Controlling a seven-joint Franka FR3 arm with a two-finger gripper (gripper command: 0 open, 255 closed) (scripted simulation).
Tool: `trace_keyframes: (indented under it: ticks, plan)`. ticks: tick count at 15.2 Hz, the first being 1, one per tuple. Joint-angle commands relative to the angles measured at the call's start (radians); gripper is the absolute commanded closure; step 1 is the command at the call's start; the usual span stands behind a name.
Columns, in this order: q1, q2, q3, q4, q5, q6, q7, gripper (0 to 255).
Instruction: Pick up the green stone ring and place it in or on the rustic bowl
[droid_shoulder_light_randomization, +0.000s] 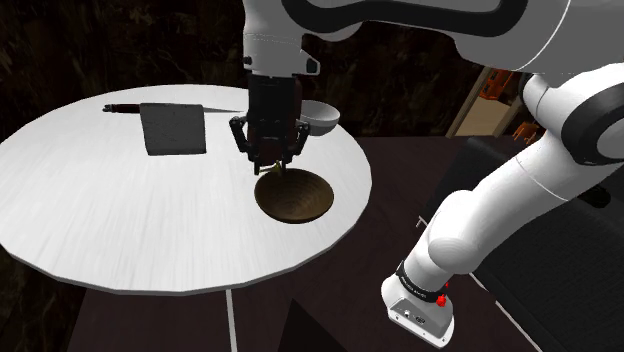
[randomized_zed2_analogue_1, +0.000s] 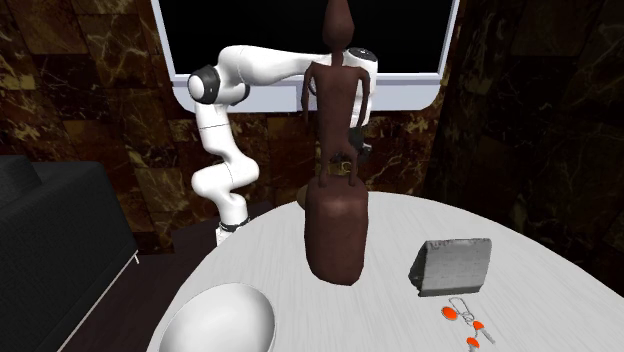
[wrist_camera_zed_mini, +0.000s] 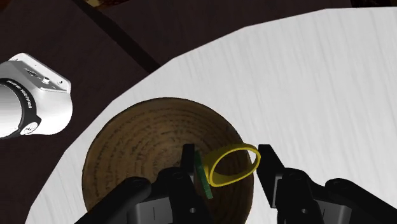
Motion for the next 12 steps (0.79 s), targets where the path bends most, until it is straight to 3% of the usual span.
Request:
trace_keyframes:
  ticks: [1, 5, 12]
  plan:
    - [-0.012, -0.064, -0.041, -0.063, 0.008, -0.013, -0.059, 255]
    - [-0.028, -0.149, -0.11, -0.14, -0.001, -0.043, -0.147, 255]
    - [-0.024, -0.159, -0.099, -0.241, 0.007, 0.047, -0.165, 255]
